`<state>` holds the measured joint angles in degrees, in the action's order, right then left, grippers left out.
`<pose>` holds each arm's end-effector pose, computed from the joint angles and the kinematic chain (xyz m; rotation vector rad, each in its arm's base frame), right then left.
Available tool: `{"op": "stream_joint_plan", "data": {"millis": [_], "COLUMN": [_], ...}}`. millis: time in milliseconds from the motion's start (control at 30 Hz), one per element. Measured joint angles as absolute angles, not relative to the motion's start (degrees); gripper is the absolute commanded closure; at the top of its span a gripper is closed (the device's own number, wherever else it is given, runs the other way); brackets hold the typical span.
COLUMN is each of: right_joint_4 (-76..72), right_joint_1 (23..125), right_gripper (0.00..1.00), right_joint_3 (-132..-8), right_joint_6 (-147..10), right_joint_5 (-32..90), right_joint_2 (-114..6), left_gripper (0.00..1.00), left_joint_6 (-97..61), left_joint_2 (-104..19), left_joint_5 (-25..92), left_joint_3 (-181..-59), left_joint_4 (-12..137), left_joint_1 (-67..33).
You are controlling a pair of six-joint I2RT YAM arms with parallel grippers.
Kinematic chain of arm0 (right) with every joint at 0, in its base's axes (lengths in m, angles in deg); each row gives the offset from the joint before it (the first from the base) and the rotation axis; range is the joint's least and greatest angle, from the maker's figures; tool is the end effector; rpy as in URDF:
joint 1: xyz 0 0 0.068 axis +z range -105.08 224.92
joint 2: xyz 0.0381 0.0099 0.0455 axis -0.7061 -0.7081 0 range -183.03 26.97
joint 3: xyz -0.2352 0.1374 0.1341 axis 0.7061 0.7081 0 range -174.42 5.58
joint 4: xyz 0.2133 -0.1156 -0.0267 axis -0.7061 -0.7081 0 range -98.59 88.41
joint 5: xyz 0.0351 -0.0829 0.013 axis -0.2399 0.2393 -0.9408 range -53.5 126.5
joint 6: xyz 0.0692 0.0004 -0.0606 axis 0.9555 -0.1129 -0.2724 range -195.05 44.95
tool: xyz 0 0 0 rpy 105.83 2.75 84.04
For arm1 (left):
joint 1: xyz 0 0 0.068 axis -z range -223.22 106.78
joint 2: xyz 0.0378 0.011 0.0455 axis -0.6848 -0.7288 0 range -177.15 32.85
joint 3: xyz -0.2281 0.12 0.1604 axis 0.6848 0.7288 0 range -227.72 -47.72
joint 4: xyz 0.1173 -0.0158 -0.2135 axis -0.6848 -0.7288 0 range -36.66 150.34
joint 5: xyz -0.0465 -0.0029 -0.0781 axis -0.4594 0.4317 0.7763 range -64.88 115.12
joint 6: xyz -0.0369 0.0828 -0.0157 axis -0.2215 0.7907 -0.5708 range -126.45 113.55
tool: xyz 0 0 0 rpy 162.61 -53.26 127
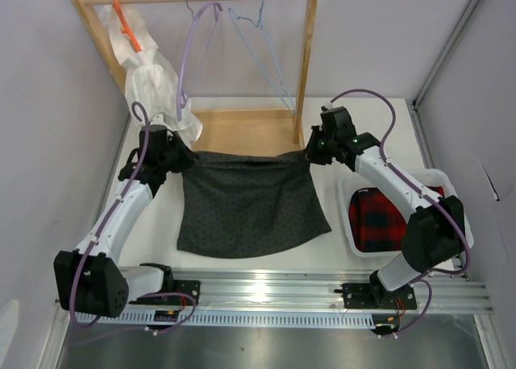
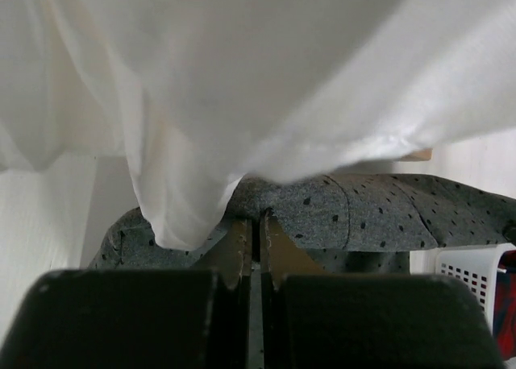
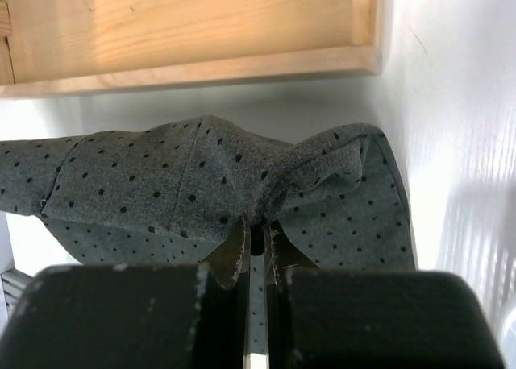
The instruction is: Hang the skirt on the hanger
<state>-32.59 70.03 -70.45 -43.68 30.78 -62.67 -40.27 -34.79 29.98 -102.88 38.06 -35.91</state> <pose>0.3256 0.1617 0.3045 0.0819 2.4239 0.5863 0.2669 -0.0413 0.3075 -0.4609 2.1706 -0.4959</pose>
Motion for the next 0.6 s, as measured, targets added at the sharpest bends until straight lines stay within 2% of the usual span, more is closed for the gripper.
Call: {"op": "stream_joint_plan", "data": {"millis": [167,300,600], "right_joint_4": [-31.6,-32.4,-35.1], "right_joint_1": [68.6,66.4,66.7], "right_gripper": [1.0,1.0,1.0], "right_joint_3": [-70.4,-70.6,-71.1], "right_joint_6": [-44.0,-44.3,-43.7], "right_joint_5": [30.3,29.1,26.3], "right_joint_2": [-62.7,-60.9,-41.8], "left_gripper": [1.0,1.0,1.0], "left_joint_6": [-39.1,-38.4,-36.8], "left_joint_2": [-37.0,-33.3,-14.6], "left_joint_5": [32.7,36.4,39.9], "left_joint_3": [-104.1,-105.3,-108.8], "left_joint_4": [38.4,37.4,32.3], "left_joint_1": [-37.5,-37.6,-37.6]}}
